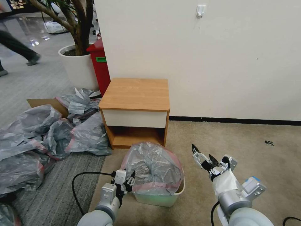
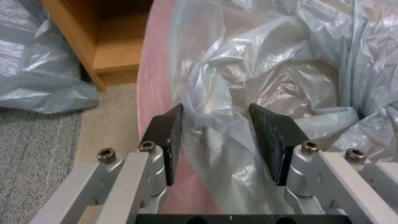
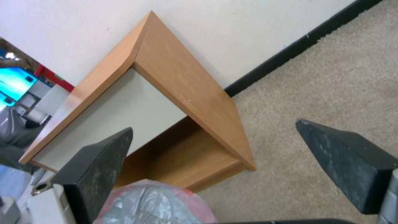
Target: Pick up the garbage bag from the table and place it over the trash can.
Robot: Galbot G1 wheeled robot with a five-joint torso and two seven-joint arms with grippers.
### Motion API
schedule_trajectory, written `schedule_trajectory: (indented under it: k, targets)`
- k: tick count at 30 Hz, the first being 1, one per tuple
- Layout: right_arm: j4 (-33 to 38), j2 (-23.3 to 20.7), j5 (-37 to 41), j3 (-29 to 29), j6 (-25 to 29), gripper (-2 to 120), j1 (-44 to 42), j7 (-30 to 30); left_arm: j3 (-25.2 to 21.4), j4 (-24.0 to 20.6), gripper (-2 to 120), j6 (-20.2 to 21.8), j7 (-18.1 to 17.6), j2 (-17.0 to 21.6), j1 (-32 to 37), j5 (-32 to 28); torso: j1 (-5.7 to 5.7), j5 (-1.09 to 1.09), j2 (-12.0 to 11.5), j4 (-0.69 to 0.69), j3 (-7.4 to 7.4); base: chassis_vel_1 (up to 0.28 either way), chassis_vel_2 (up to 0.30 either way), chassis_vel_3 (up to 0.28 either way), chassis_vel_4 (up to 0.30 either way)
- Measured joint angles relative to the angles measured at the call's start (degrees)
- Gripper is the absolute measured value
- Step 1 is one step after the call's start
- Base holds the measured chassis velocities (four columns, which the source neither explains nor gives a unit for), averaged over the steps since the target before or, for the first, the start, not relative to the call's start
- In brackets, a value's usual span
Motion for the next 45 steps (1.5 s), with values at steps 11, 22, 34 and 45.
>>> schedule_trajectory:
  k: [11, 22, 34, 45]
  targets:
    - [-0.6, 0.1, -0.5, -0.1, 0.2, 100, -0.1, 0.0, 1.3, 3.2, 39, -0.1, -0.9, -0.7, -1.8, -0.4, 0.00, 0.00, 0.0, 0.00, 0.00, 0.000, 0.000, 0.000, 0.000]
    - [-0.6, 0.2, -1.0, -0.2, 0.4, 100, -0.2, 0.0, 2.5, 5.0, 27, -0.7, -1.7, -1.0, -3.1, -0.7, 0.00, 0.02, 0.0, 0.00, 0.00, 0.000, 0.000, 0.000, 0.000]
    - [-0.7, -0.4, -5.4, -2.8, -1.8, 100, 0.4, -3.3, 2.9, 5.2, 6, -13.8, -2.1, -0.6, -1.7, -0.2, 0.00, -0.02, 0.0, 0.00, 0.00, 0.000, 0.000, 0.000, 0.000]
    - [-3.2, -2.9, -14.3, -5.7, -1.9, 100, 3.9, -17.1, -1.6, -0.2, 6, -18.6, 1.4, 0.4, 1.0, -0.7, 0.00, 0.00, 0.0, 0.00, 0.00, 0.000, 0.000, 0.000, 0.000]
